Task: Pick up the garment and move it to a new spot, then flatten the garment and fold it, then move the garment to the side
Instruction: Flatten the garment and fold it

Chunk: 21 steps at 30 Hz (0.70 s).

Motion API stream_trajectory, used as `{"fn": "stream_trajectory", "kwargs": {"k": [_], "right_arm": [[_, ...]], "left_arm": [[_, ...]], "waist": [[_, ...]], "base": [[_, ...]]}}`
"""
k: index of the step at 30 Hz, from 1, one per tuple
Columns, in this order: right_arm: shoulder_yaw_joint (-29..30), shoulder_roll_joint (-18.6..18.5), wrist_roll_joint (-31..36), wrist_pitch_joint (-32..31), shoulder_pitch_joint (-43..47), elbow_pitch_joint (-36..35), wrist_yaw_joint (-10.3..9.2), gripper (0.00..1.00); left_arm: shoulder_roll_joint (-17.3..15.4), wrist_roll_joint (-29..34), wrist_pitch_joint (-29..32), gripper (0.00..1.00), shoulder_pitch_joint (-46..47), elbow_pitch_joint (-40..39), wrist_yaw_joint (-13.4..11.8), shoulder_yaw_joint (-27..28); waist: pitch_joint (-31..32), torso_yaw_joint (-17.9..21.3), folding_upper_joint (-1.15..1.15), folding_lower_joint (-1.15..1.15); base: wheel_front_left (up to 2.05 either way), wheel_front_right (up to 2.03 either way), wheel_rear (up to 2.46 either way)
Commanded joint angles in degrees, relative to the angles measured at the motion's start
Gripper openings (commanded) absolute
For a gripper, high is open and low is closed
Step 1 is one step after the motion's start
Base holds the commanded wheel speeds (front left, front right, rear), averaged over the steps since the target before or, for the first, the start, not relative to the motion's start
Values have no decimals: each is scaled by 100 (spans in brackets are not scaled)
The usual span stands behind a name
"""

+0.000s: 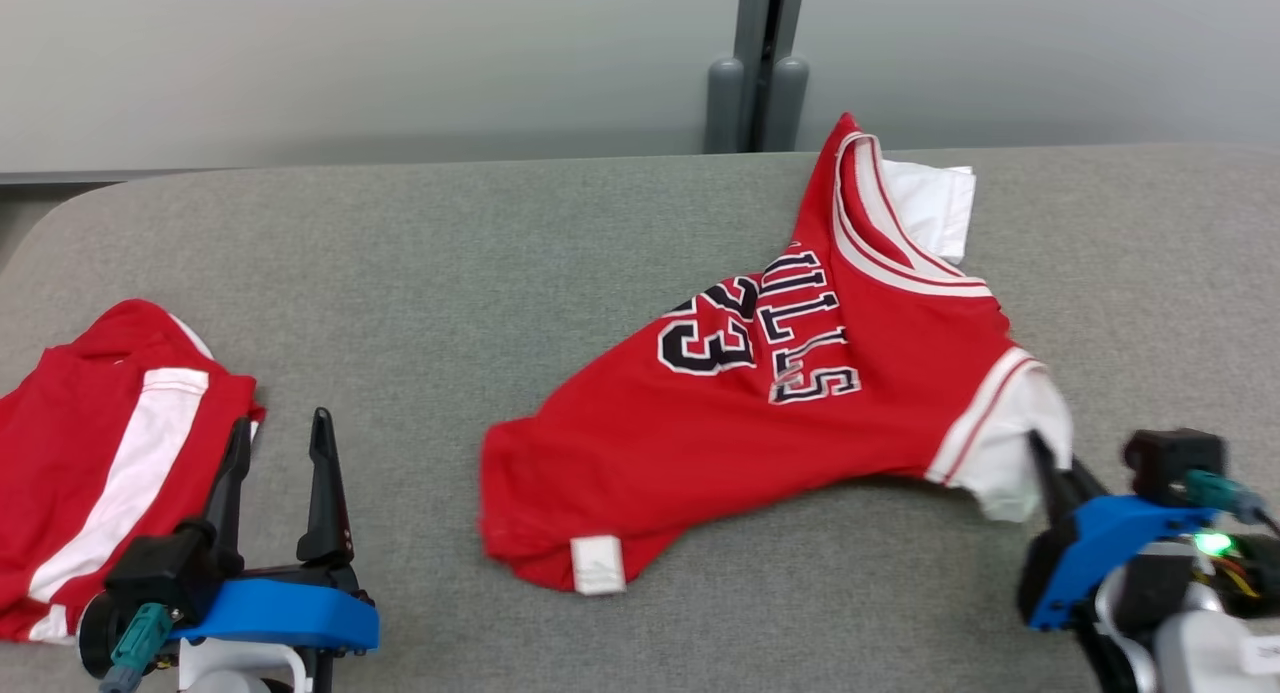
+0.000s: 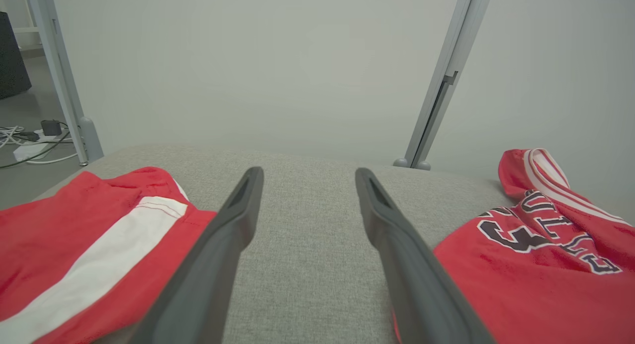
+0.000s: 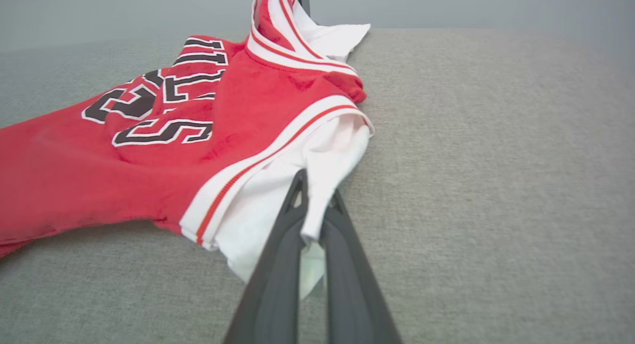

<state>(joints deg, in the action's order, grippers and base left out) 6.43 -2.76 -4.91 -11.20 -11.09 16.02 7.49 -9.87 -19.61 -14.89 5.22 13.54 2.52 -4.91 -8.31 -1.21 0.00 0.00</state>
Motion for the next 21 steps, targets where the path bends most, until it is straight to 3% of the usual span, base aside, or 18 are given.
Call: {"fn": "stream_trajectory", "kwargs": {"k": [1, 6, 7, 8, 15, 21], "right_arm": [[290, -24, 91, -107, 228, -347, 1, 0], [809, -21, 72, -333, 557, -923, 1, 0], [865, -20, 22, -315, 594, -932, 1, 36], [927, -21, -28, -302, 646, -907, 1, 100], [859, -22, -394, 90, 800, -793, 1, 100], [465, -18, -398, 1188, 984, -992, 1, 100]], "left_arm": [[-14, -14, -27, 100, -24, -25, -32, 18], [-9, -16, -29, 100, -99, -44, -44, 65], [-5, -11, -30, 100, -106, -46, -52, 67], [-1, -7, -30, 100, -110, -48, -57, 67], [-3, -2, -34, 100, -163, -47, -73, 84], [40, 4, -36, 100, -321, -14, -85, 59]], "waist": [[57, 98, 0, 0], [76, 229, 0, 0], [77, 244, 0, 0], [77, 253, 0, 0], [140, 268, 0, 0], [329, 265, 0, 0]], "base": [[0, 0, 0], [0, 0, 0], [0, 0, 0], [0, 0, 0], [0, 0, 0], [0, 0, 0]]}}
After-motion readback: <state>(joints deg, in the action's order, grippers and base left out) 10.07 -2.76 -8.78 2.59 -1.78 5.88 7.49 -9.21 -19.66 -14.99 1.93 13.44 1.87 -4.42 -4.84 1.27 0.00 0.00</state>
